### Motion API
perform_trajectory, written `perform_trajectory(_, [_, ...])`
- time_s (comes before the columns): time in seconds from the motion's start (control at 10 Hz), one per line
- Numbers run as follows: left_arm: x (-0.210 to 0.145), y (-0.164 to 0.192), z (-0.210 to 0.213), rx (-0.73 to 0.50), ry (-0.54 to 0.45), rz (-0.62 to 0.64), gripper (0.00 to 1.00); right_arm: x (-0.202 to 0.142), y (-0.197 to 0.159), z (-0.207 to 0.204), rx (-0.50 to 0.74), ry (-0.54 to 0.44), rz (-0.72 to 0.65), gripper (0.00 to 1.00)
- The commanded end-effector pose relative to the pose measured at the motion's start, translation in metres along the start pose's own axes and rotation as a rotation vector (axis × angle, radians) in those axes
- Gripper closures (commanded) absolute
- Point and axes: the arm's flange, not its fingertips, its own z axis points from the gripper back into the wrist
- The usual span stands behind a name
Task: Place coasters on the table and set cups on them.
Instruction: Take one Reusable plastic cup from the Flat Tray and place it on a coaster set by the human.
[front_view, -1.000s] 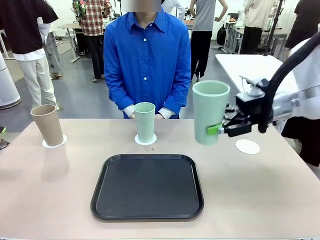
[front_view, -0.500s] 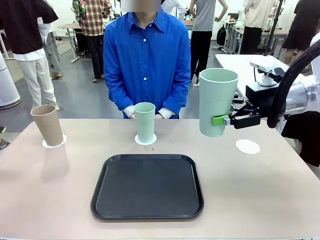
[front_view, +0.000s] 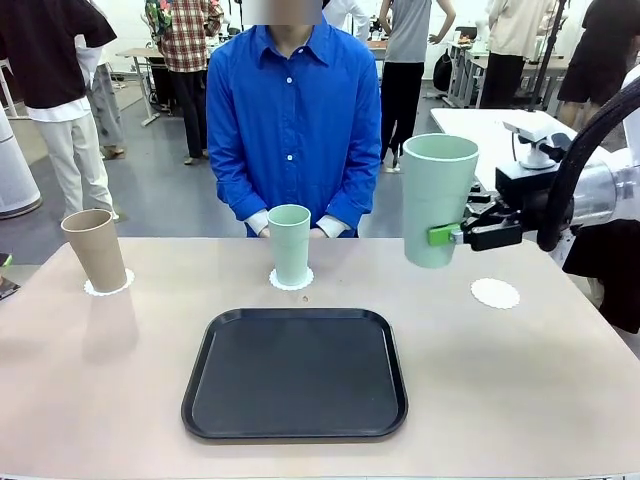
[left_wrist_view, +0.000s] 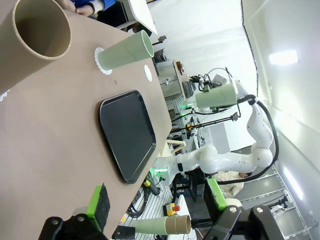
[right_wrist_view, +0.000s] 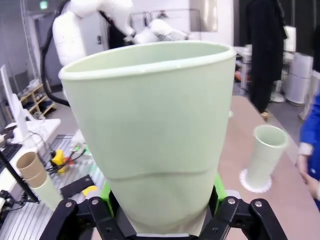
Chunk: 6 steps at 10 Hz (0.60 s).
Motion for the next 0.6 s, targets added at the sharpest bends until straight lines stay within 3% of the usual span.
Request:
perform_trajectory(0.0, [0.0, -0.003, 0.002, -0.008, 0.0, -0.005, 0.0, -0.007, -0.063, 0.058, -0.142, -0.053, -0.029, 0.17])
perform_trajectory(0.5, [0.0, -0.003, 0.002, -0.008, 0.0, -0.005, 0.0, -0.019, -0.129, 0.195, -0.46, -0.052, -0.051, 0.17])
